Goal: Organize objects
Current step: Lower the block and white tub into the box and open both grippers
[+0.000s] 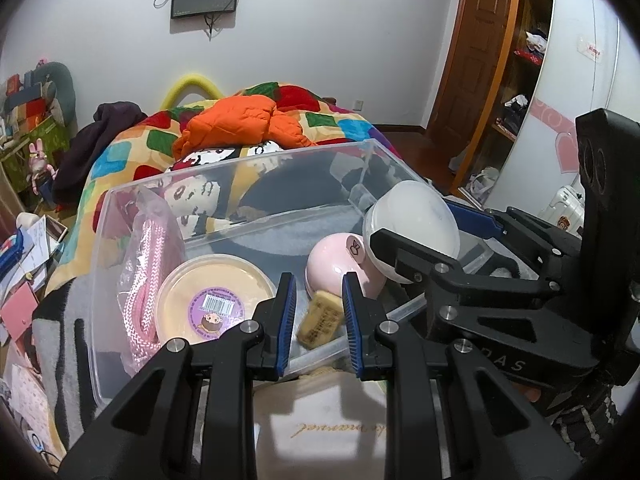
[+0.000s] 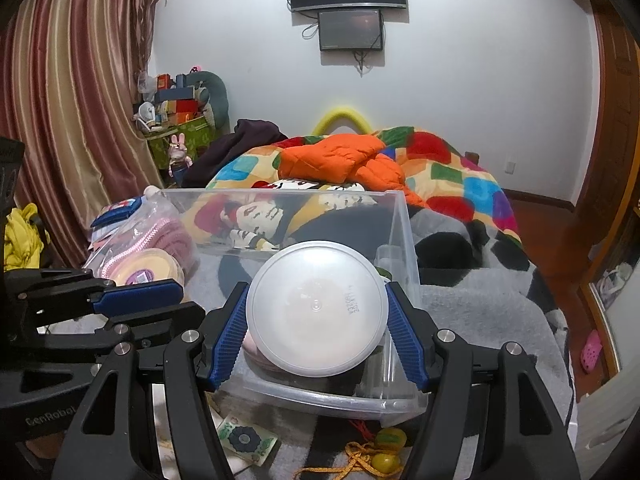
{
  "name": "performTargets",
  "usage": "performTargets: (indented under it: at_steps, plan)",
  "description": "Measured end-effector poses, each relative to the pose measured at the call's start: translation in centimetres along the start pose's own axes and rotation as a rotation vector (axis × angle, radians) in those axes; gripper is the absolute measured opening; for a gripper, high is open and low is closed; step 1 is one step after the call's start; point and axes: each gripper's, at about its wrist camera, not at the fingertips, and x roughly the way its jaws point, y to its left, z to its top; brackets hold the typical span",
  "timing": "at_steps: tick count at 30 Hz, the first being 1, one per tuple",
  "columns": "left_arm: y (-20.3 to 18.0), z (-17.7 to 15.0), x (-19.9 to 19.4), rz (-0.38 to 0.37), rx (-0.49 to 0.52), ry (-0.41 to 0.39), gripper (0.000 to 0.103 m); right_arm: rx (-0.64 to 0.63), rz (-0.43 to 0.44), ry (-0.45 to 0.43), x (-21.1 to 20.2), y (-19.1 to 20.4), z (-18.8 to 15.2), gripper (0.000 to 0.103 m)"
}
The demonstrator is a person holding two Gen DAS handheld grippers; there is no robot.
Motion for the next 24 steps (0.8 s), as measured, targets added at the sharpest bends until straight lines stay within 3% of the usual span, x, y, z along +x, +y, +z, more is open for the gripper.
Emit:
performTargets:
  at_steps: [11,24]
  plan:
    - [0.3,-0.1,-0.7,-0.009,-0.008,0.001,0.023,-0.025,-0.002,0.014,-0.1,0.2,-0.2,0.063]
    - [-0.1,-0.4,-2.2,-0.011,-0.006,-0.011,0.024,0.022,0.056,0.023,-1.5,-0.8,-0.4,0.063]
